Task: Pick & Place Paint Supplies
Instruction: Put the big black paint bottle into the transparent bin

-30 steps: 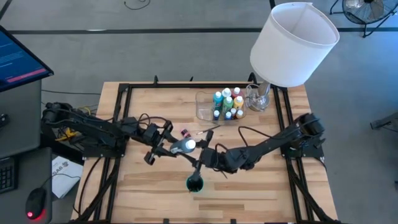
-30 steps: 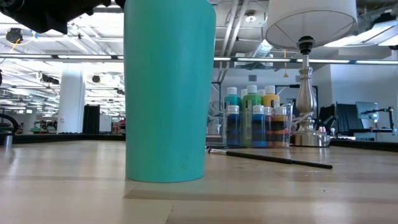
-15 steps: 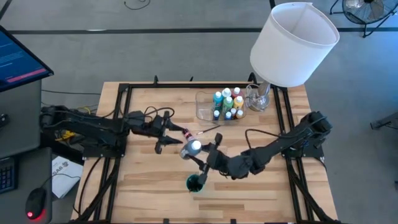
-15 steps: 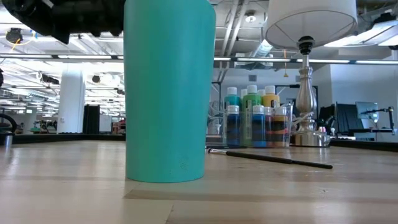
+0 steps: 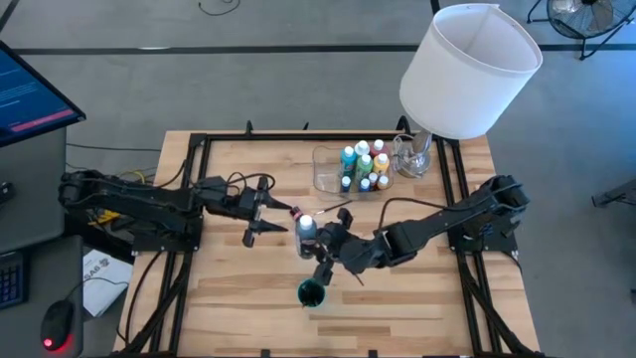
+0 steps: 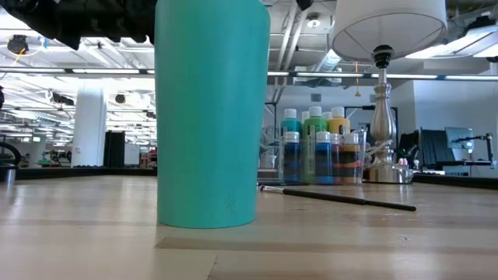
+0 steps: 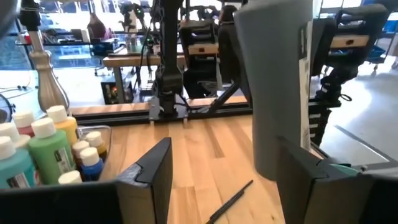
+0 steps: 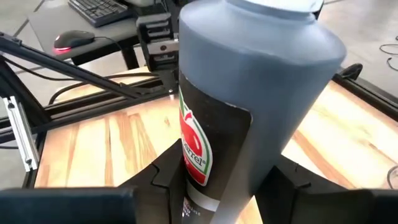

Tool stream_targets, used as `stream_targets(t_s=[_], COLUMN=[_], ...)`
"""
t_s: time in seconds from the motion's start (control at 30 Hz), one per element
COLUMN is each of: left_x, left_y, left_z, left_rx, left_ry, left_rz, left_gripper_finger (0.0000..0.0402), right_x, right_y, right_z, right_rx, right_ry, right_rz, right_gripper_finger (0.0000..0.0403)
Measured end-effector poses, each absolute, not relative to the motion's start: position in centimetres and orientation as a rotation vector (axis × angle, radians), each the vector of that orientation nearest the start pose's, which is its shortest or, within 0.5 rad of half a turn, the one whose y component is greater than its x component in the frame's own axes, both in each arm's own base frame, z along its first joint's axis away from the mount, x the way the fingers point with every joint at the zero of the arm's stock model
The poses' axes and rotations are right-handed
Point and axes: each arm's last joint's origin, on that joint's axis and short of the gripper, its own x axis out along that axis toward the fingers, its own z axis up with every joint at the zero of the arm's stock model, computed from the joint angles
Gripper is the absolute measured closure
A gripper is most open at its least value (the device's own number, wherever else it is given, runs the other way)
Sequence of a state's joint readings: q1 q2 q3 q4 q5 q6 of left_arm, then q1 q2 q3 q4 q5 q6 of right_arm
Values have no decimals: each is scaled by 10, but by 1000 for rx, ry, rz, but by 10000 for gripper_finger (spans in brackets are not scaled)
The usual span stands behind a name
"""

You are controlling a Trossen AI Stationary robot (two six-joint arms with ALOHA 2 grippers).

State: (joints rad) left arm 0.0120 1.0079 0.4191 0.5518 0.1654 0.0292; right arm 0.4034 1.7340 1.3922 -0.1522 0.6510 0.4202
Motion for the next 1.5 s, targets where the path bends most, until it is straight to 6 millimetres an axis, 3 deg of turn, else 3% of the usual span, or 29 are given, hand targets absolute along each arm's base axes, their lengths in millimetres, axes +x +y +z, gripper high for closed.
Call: stream_targets(t_s=[0.3,0.57,0.8,1.13,1.3,1.5], left_x=[216,242,267,288,286,286], left_y=[-5,-21,-26,-29,-27,-27], left_z=[248,249,250,241,245,246], left_rx=[-40,-34,-25,-31,-38,-42], left_ry=[4,-7,2,60,41,37], left_rz=[-258,-333,-344,-402,-434,-437], left_gripper_finger=[186,142,141,142,160,243], right_x=[369,368,374,375,372,372], right_y=[136,133,134,136,143,144], right_z=[289,286,269,266,266,266], right_rx=[190,206,202,224,210,208], right_ry=[418,445,494,494,485,472], right_rz=[-321,-343,-351,-366,-372,-381], right_gripper_finger=[270,270,268,268,269,269])
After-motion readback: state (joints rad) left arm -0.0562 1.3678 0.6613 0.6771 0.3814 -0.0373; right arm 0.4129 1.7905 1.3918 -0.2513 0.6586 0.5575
